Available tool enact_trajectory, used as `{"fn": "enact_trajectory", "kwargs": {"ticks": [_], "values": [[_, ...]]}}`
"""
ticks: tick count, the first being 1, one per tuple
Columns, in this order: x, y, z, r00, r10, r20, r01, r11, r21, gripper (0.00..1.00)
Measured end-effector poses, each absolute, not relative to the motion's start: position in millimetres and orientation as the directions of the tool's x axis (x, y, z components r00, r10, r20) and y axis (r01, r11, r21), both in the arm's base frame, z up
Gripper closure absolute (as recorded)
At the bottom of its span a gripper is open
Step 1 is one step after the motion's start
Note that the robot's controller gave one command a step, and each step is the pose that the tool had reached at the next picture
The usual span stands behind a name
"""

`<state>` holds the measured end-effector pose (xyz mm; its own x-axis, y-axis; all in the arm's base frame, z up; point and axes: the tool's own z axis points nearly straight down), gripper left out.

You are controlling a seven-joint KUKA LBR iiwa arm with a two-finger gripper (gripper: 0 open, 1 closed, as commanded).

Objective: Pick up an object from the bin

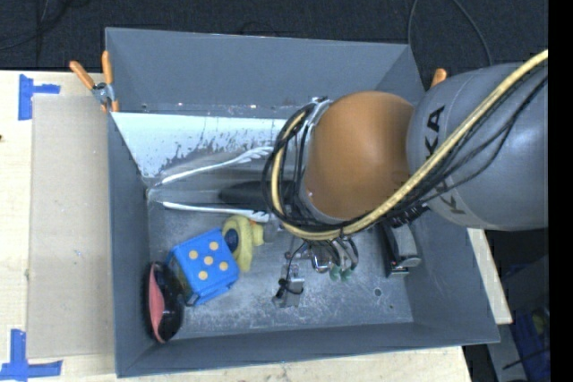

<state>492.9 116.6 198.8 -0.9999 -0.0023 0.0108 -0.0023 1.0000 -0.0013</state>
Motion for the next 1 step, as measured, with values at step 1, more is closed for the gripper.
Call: {"fn": "enact_trajectory", "kwargs": {"ticks": [1], "values": [[494.8, 115.8, 202.8, -1.0, 0.002, 0.003, 0.002, 1.0, 0.0, 0.0]]}}
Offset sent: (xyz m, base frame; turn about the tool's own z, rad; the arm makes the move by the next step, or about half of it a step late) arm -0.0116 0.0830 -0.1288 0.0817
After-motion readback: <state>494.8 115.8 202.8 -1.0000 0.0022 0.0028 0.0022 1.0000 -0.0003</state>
